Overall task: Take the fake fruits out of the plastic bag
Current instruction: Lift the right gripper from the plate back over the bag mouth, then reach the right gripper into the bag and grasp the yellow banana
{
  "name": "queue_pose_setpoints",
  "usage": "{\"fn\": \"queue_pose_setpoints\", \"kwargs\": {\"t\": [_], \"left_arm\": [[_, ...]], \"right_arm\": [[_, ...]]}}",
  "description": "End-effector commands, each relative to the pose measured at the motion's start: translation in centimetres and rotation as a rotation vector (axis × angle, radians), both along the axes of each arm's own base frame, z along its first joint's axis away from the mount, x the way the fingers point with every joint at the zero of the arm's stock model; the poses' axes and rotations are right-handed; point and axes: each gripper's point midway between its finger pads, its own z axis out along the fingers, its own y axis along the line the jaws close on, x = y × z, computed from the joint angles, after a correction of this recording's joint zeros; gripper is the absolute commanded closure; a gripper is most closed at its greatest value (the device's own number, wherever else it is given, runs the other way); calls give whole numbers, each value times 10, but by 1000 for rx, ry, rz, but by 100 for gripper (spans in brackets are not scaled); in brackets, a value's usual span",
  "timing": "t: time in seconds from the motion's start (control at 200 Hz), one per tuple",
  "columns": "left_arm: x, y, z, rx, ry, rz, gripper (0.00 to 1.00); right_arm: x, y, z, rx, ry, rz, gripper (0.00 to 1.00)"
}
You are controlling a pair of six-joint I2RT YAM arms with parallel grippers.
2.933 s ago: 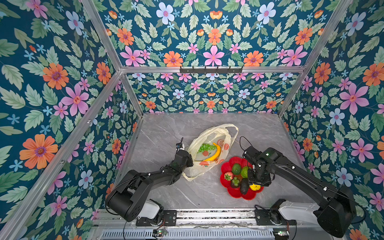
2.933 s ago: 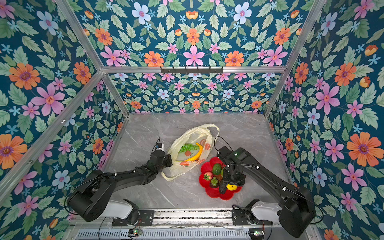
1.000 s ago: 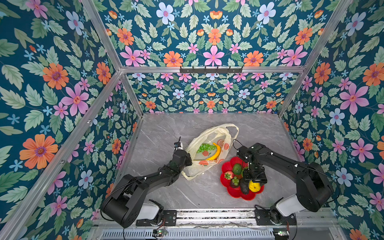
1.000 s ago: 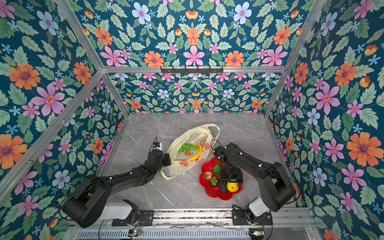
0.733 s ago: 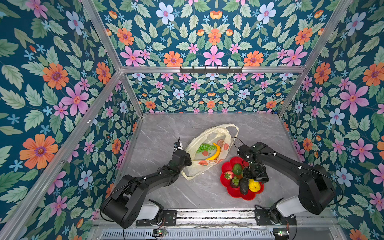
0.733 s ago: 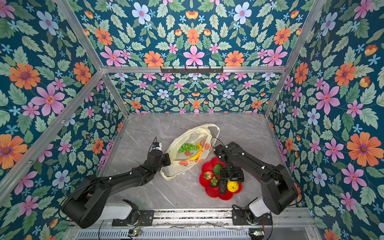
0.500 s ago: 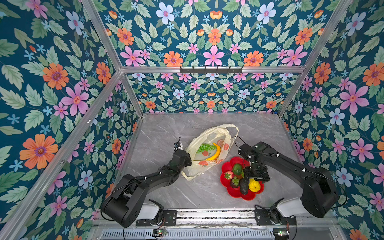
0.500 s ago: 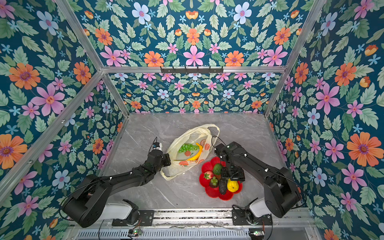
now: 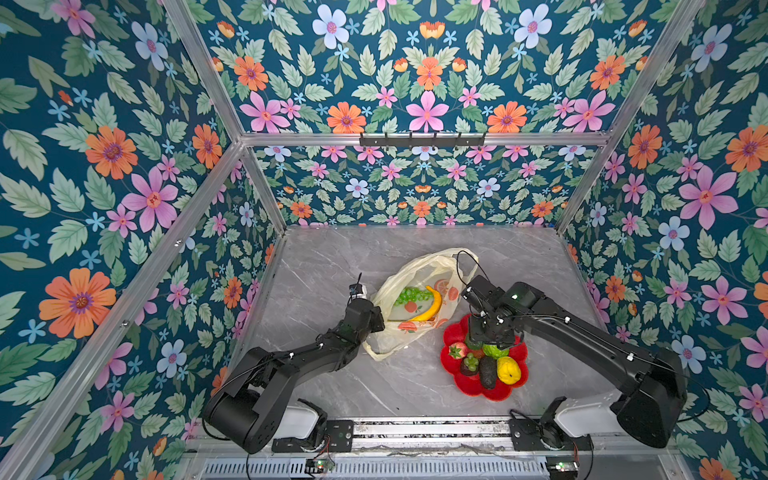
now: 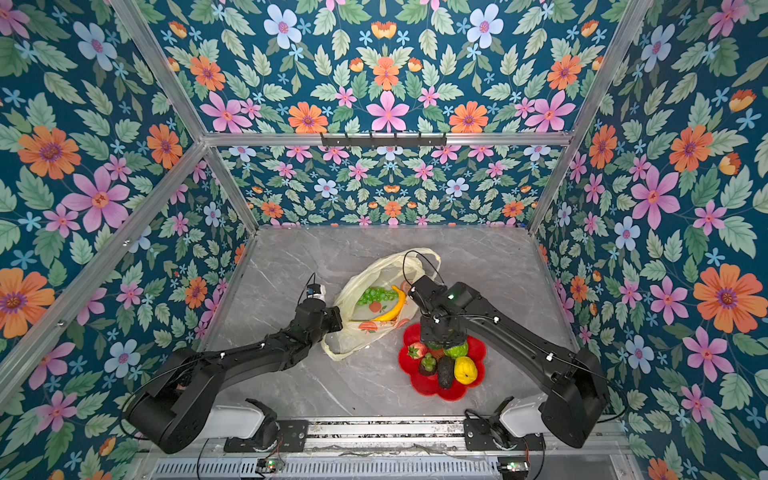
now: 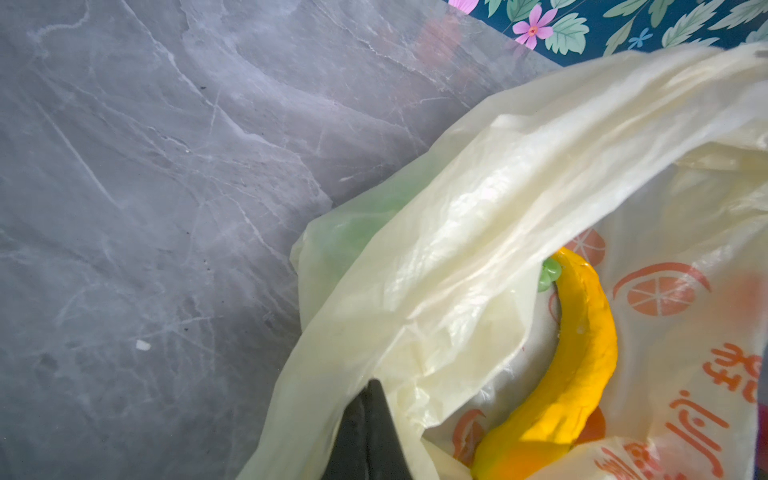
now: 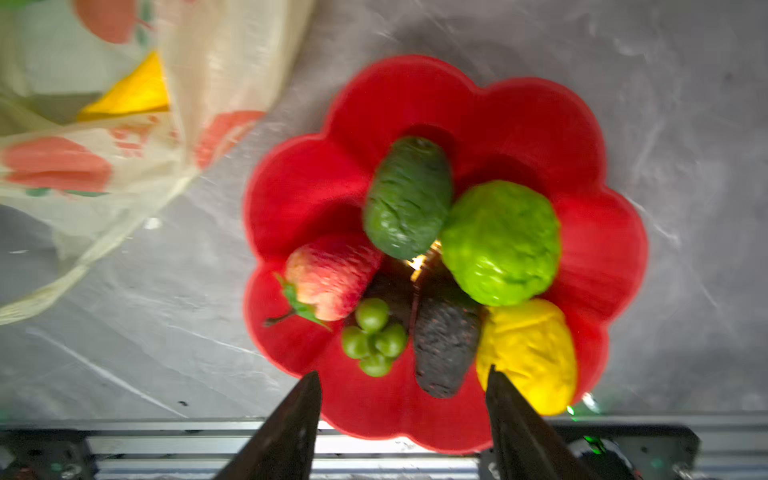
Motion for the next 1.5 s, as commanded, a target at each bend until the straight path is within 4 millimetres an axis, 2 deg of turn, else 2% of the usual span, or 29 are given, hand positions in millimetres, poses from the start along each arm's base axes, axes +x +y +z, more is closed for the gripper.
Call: {"fn": "queue_pose_setpoints", "kwargs": {"t": [0.0,0.19,0.215,0.38,0.565,0.765,0.895,1.15,1.495], "left_arm": [[2,-3,10,5,-41,-19,100],[0,-3,14,16,-53,-23,100],[0,-3,14,17,-53,-22,100],[0,3,16,31,-57,4,100],[0,5,17,41,-58,9,100],[-1,3,18,33,-57,3,100],[-1,2,17,30,-53,-1,100],[0,-1,15,23,-43,-11,100],[1,-8,9,18,-20,-37,100]], "right_arm": [[47,44,22,144,-176,-33,38],[91,89,31,193,-234,5,40],[97,95,19,174,-213,7,40],[117,117,-12,112,-147,34,44],[127,116,-49,41,-66,13,45],[133,90,-68,-26,-41,-32,44],[136,85,-83,-3,-1,-44,45],[146,85,-100,25,29,-61,45],[157,97,-113,54,53,-54,48]]}}
